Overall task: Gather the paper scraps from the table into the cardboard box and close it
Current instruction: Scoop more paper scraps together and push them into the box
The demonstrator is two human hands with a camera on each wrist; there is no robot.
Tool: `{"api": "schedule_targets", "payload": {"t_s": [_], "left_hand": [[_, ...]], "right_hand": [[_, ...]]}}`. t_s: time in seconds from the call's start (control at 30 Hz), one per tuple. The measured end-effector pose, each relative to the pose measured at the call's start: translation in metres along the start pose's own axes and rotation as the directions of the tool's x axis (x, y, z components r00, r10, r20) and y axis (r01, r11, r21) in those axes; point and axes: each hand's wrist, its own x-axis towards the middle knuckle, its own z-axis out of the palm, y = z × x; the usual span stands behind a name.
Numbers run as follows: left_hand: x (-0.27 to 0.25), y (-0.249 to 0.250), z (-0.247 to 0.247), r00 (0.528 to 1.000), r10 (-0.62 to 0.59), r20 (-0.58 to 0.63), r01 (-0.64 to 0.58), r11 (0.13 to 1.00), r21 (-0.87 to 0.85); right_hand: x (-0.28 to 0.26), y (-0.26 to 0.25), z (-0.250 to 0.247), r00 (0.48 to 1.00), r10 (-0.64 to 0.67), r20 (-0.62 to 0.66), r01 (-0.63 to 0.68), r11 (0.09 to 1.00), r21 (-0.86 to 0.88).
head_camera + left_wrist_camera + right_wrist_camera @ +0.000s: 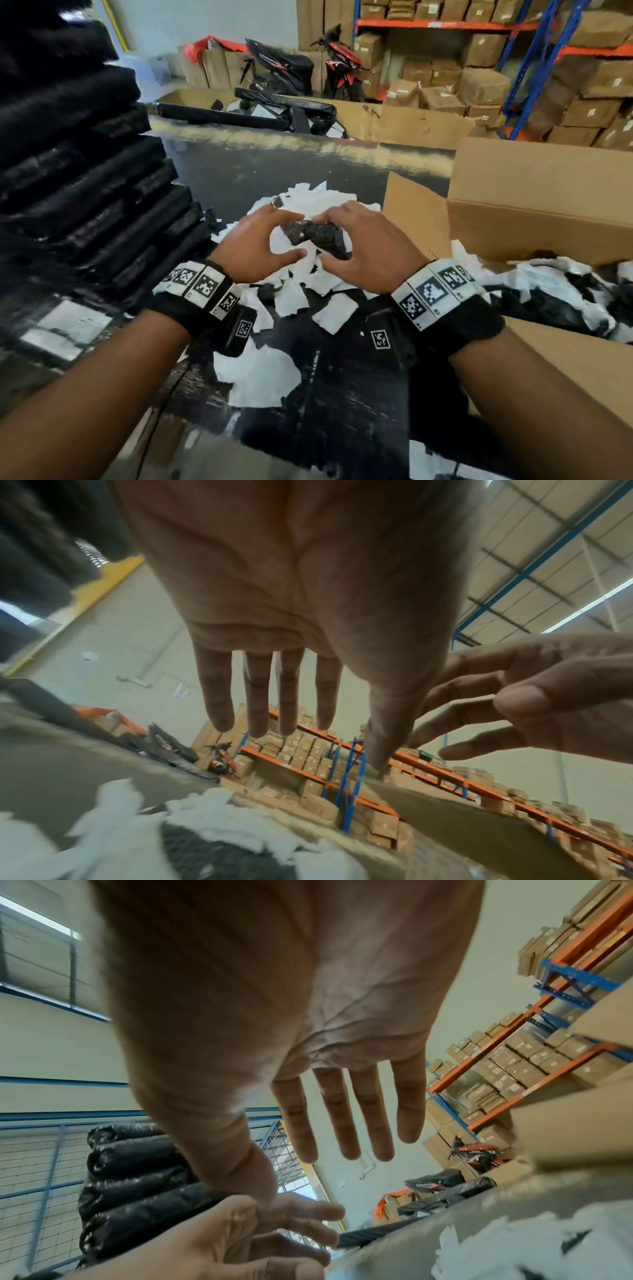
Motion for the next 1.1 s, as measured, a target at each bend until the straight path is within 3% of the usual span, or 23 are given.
{"api": "schedule_targets", "payload": {"t_s": [0.17,0.27,0.4,0.6,0.77,0.9,1.1], "left_hand": [[-0.031,-0.095,0.013,0.984,-0.119,0.132,0.121,0.993,-0.005],[-0.040,-0.134,0.031,0.962,-0.166,0.216,0.172,0.985,-0.010],[-0.029,-0.164,0.053,0.952,-0.167,0.256,0.180,0.983,-0.028],[0.028,-0.174,0.074,0.968,-0.152,0.199,0.174,0.980,-0.098],[0.084,-0.168,0.078,0.952,-0.202,0.231,0.206,0.979,0.007],[0.125,-0.165,0.079,0.899,-0.251,0.358,0.232,0.968,0.095],[0.178,-0.157,0.094,0.870,-0.220,0.441,0.151,0.971,0.186]], "right_hand": [[0.033,-0.023,0.076,0.991,0.087,0.106,-0.090,0.996,0.025],[0.038,-0.017,0.119,0.960,0.200,0.197,-0.210,0.977,0.029],[0.043,0.004,0.158,0.906,0.357,0.227,-0.369,0.929,0.012],[0.070,0.040,0.171,0.855,0.515,0.063,-0.518,0.855,0.035],[0.103,0.075,0.155,0.780,0.611,-0.134,-0.610,0.791,0.051],[0.130,0.108,0.146,0.703,0.705,-0.091,-0.700,0.709,0.088],[0.170,0.136,0.155,0.608,0.793,-0.044,-0.786,0.608,0.111]]}}
